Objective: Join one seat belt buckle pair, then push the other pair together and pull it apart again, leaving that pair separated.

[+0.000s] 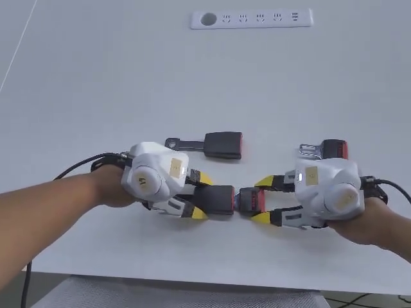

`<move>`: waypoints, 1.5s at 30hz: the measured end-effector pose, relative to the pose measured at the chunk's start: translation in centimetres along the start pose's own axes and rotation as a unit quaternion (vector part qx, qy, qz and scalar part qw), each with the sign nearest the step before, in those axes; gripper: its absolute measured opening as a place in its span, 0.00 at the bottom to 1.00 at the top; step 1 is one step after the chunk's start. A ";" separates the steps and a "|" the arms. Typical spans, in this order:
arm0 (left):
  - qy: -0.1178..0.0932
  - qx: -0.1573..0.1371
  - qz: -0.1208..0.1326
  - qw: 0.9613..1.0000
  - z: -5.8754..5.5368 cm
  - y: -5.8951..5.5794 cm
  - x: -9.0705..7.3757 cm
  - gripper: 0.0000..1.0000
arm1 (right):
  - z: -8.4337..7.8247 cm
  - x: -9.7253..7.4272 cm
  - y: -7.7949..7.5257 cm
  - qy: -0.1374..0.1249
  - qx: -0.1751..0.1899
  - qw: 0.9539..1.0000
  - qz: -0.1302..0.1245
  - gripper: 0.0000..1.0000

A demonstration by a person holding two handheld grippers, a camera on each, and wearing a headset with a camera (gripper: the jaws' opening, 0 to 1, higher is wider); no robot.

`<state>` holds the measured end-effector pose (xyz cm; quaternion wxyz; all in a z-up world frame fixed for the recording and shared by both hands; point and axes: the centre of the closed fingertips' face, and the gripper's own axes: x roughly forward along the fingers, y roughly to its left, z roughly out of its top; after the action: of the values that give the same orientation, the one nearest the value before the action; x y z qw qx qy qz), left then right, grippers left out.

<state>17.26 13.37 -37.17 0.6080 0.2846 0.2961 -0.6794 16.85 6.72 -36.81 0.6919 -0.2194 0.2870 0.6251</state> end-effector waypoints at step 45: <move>0.009 -0.027 0.042 0.999 2.7 0.7 -2.7 0.75 | 0.3 -4.6 -2.6 0.003 0.019 0.997 -0.077 0.70</move>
<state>18.16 13.09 -33.45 0.6407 0.2861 0.3073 -0.6429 19.25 3.18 -33.62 0.7409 -0.2298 0.2832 0.5640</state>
